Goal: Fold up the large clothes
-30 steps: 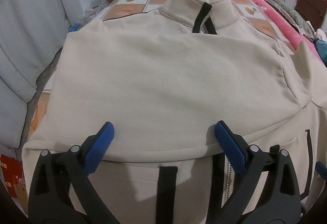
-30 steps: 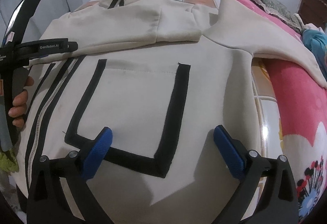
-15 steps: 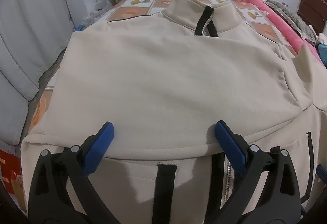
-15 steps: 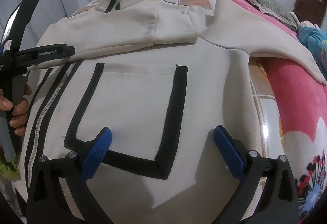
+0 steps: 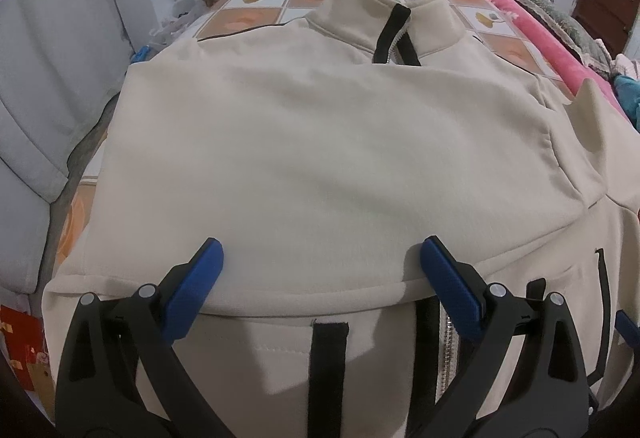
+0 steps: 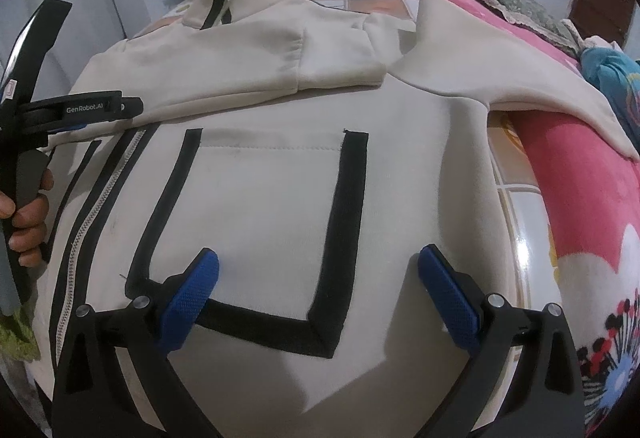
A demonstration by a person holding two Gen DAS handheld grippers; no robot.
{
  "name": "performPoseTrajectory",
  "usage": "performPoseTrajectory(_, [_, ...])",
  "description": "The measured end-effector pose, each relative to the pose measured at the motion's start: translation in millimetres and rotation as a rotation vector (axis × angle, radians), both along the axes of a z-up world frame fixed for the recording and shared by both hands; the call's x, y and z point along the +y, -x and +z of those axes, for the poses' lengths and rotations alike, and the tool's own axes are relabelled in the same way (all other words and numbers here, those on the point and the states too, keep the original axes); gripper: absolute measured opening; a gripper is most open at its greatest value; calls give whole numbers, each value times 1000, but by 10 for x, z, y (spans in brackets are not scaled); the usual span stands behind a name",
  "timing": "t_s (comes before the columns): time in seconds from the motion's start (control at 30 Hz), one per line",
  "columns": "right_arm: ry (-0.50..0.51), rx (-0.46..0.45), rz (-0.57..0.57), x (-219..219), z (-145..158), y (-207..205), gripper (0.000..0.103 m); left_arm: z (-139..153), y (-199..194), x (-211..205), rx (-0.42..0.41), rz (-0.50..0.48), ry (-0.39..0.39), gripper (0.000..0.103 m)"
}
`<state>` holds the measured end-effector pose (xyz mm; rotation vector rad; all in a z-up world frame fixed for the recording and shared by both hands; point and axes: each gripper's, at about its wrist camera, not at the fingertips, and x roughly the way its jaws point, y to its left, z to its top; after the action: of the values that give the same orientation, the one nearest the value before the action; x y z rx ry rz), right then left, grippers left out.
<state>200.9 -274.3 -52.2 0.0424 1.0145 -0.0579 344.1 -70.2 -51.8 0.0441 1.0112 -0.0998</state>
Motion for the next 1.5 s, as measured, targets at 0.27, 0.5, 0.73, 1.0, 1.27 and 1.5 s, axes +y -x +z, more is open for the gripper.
performPoseTrajectory(0.27, [-13, 36, 52, -41, 28, -71, 97, -9, 19, -19, -19, 13, -1, 96])
performPoseTrajectory(0.5, [-234, -153, -1, -880, 720, 95, 96, -7, 14, -13, -19, 13, -1, 96])
performPoseTrajectory(0.73, [-311, -208, -325, -2586, 870, 81, 96, -6, 33, -7, -40, 14, 0, 96])
performPoseTrajectory(1.0, [-542, -218, -697, -3994, 359, 130, 71, -13, 56, -6, -55, 18, 1, 96])
performPoseTrajectory(1.27, [-642, -231, -823, -4480, -19, -25, 54, -10, 65, -10, -59, 18, 1, 96])
performPoseTrajectory(1.5, [-615, -248, -849, -4647, -8, -245, 52, -10, 66, -9, -60, 18, 2, 96])
